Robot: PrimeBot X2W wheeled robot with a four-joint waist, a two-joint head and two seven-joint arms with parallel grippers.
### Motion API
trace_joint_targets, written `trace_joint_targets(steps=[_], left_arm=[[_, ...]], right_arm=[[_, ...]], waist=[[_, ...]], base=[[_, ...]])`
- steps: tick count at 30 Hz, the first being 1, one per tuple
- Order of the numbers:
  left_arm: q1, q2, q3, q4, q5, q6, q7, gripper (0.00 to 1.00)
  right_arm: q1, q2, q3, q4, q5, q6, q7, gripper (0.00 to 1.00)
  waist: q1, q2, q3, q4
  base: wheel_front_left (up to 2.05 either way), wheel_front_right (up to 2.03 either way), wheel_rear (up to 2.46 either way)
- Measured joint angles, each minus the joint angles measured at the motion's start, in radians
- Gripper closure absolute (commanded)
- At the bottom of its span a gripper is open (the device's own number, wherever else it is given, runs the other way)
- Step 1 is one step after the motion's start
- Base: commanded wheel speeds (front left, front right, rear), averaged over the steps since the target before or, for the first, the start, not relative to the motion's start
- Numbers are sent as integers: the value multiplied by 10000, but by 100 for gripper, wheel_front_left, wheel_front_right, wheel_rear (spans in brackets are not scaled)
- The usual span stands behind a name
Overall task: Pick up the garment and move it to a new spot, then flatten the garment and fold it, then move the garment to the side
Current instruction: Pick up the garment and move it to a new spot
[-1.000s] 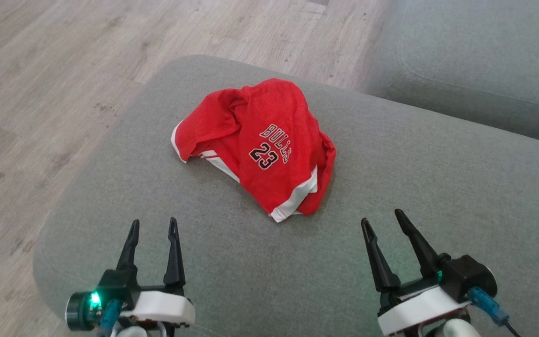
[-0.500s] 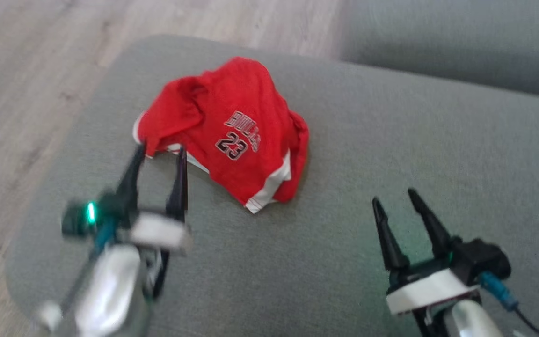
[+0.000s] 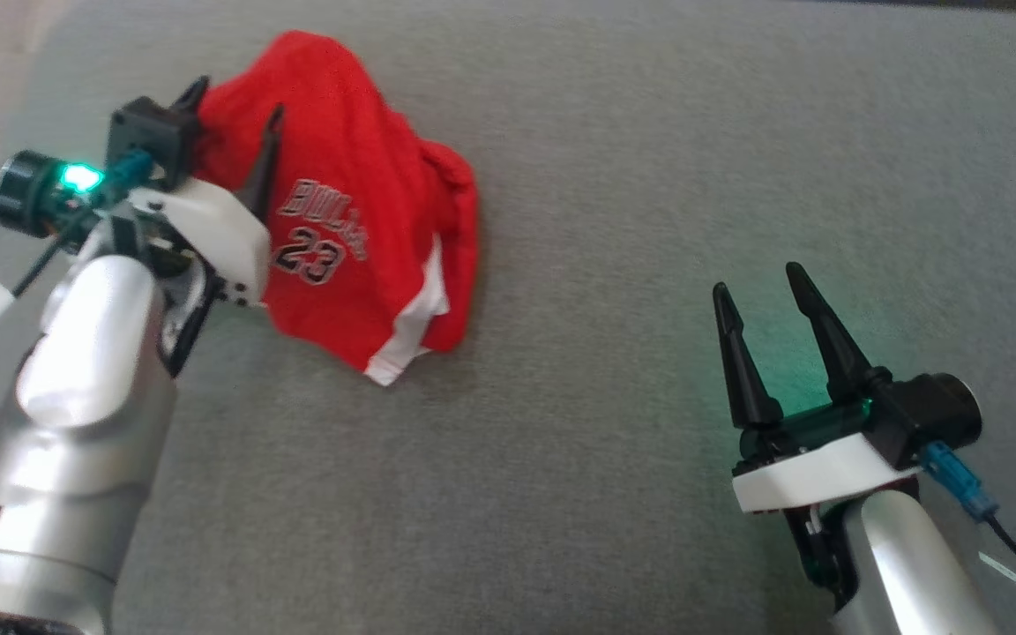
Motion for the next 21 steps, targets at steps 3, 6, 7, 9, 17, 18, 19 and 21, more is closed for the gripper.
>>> trace_joint_targets(steps=[3,6,7,9,17,18,19,21], left_arm=[[-194,125,-35,562,17,-15,221,0],[-360,267,-111,1055,161,117,234,0],[-407,276,-100,1223,128,121,263,0],[-461,259,-84,1540,6,117,295,0],[-505,244,-251,1661,-299,13,-989,100],[-508,245,-253,1569,-299,15,-1269,100],[-509,249,-253,1432,-299,19,-1563,100],[-519,278,-249,1064,-297,40,-2096,100]], right_arm=[[-12,-6,84,6,59,0,0,0],[-81,-8,176,8,100,0,0,0],[-119,-8,184,6,102,0,0,0],[-152,-8,182,4,102,0,0,0],[-146,-12,86,75,119,0,0,0],[-144,-10,88,82,136,0,0,0],[-138,-10,90,107,192,0,0,0],[-112,-10,84,196,270,0,0,0]], waist=[[0,0,203,-310],[-1,0,359,-542],[-1,0,398,-597],[-1,0,445,-672],[-2,0,222,-626],[-2,0,149,-610],[-3,0,64,-594],[-3,0,-125,-565]], base=[[0,0,0],[0,0,0],[0,0,0],[0,0,0],[0,0,0],[0,0,0],[0,0,0],[0,0,0]])
